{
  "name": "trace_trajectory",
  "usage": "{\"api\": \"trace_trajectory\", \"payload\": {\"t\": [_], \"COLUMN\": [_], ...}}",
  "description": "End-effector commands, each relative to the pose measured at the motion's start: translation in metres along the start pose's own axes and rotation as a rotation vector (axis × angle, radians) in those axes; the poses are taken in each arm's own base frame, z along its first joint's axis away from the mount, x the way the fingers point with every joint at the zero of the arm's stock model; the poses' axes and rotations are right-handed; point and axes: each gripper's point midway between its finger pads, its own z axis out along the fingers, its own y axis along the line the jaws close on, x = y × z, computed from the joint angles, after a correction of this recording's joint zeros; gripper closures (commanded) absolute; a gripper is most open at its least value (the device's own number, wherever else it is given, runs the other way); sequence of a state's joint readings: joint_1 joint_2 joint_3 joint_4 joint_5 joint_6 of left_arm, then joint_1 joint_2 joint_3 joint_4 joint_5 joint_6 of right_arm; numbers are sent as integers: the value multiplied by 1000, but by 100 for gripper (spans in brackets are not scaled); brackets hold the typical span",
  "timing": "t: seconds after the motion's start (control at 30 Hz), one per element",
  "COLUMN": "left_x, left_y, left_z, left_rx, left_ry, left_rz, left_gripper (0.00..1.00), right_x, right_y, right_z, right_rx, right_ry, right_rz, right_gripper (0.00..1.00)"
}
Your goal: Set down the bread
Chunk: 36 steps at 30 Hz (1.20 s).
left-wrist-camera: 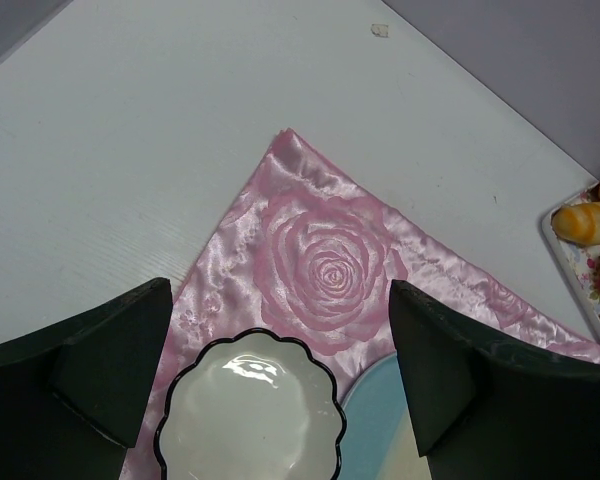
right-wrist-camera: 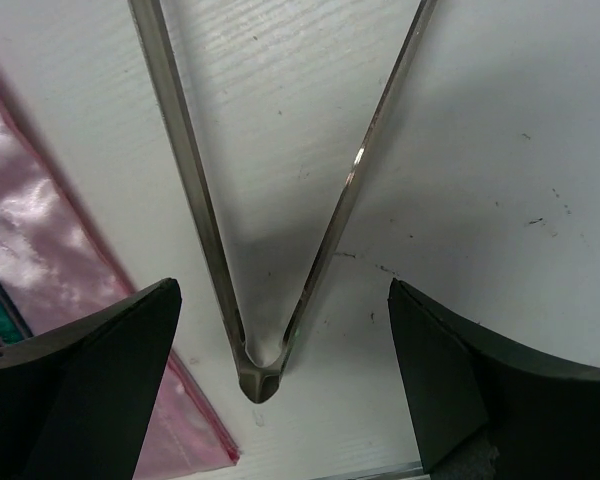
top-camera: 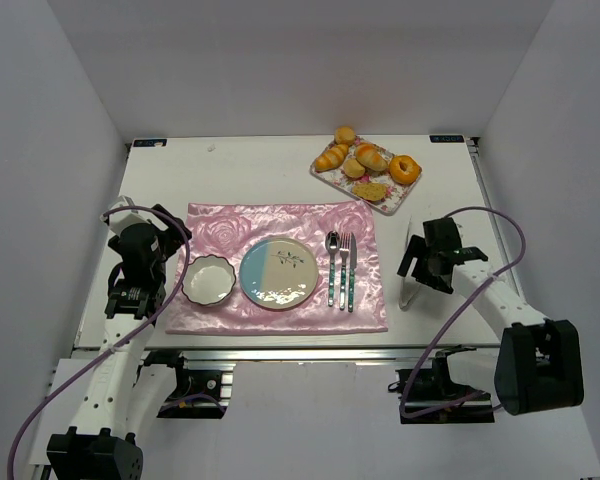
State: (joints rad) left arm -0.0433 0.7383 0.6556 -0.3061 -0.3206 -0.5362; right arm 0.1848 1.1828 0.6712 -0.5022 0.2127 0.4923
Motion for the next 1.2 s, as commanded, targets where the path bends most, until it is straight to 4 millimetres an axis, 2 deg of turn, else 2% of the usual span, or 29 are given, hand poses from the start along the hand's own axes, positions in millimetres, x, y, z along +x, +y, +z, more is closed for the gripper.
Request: {"api": "trace_trajectory", "payload": {"t": [0.0,0.13,0.2,0.5,0.53,0.57,0.6,0.67,0.77,0.83,1.03,1.17], "left_x": [-10,-10,-10,-14,-14,-15,-15,-16,-16,-16,-13,-12], "left_y": [-10,-12,-12,-12,-13,-13,-12,-11,-11,-12,-10,-10], "left_z": [-3,-4,-4,-7,-8,-8,-8,-9,-9,-9,-6,-5], "left_rx": [38,48,52,53,53,54,53,49,48,49,36,31], "left_ry": [-28,-22,-23,-33,-33,-35,-36,-44,-43,-41,-29,-24], "left_rz": [-15,-14,-14,-20,-21,-22,-22,-23,-23,-23,-19,-17], "left_gripper": [2,2,2,2,2,2,2,2,2,2,2,2], "right_x": [-3,-4,-12,-21,-20,-21,-22,-28,-44,-59,-105,-127], "right_y": [1,0,-3,-15,-15,-13,-13,-10,-4,2,52,70], "right_z": [11,26,31,61,64,66,66,62,47,30,-25,-46], "right_rx": [29,74,107,262,268,263,260,245,203,157,-117,-199], "right_ry": [-24,-14,-38,-25,-22,-26,-27,-49,-103,-150,-262,-322], "right_rz": [6,32,53,91,88,90,89,96,82,49,-90,-157], "right_gripper": [11,11,11,11,14,23,29,43,54,56,62,60]}}
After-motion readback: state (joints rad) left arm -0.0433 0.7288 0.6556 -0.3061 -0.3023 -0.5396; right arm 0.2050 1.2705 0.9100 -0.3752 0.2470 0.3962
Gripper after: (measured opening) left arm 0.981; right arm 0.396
